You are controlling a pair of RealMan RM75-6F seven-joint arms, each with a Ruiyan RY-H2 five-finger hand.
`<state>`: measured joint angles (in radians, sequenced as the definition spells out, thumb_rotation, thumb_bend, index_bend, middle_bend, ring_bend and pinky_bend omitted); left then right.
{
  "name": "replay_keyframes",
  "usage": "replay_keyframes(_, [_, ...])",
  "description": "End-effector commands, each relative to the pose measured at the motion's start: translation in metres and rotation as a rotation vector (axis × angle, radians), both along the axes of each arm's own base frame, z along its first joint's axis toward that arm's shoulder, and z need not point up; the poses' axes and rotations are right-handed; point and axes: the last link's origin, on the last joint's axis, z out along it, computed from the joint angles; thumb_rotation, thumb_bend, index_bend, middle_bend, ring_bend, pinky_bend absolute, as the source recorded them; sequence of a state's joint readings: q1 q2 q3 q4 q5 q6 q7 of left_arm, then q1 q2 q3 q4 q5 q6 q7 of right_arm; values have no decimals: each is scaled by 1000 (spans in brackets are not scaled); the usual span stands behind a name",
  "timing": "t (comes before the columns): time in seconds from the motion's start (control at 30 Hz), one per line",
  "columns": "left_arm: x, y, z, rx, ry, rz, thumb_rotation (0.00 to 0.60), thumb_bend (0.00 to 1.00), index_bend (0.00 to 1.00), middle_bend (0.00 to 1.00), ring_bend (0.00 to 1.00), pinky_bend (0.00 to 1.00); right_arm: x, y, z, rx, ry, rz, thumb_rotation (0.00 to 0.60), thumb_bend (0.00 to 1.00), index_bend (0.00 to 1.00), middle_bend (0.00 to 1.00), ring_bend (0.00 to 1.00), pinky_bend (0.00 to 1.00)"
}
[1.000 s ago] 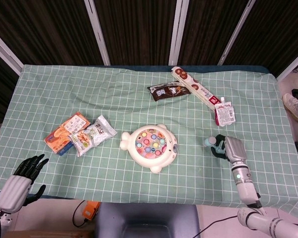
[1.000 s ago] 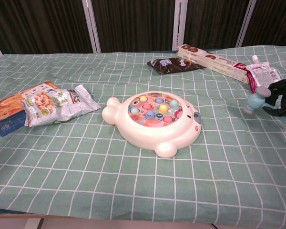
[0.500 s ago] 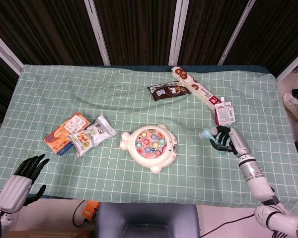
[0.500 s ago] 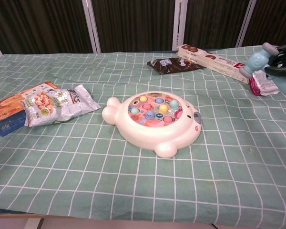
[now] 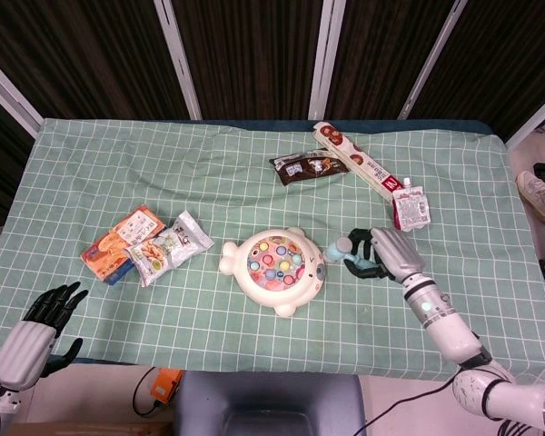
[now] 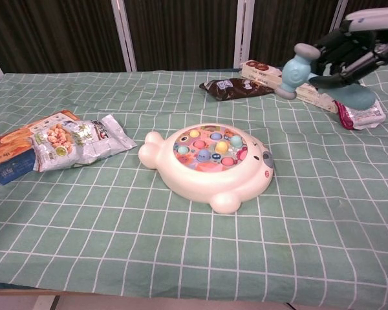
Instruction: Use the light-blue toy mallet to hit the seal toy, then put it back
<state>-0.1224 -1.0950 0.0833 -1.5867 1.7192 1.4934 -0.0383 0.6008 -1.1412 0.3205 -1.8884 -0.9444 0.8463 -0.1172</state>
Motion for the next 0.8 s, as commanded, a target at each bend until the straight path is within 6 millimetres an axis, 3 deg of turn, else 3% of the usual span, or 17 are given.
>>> replay_keyframes(0.03, [-1,0,2,4,-3,2,600,398,0,0,0,107,53,-3,-24,76,138,62,600,719,988,708,737,777])
replay_keyframes(0.33, [-4,-1,6,7,-13,16,600,396,0,0,0,107,89,-12,-70,127,262,41,600,723,988,708,737,773])
replay_keyframes(0.8, [-5,-6,10,19,-18,18,600,396,0,0,0,107,97,-17,-95,102,311,58,600,723,988,708,736,770])
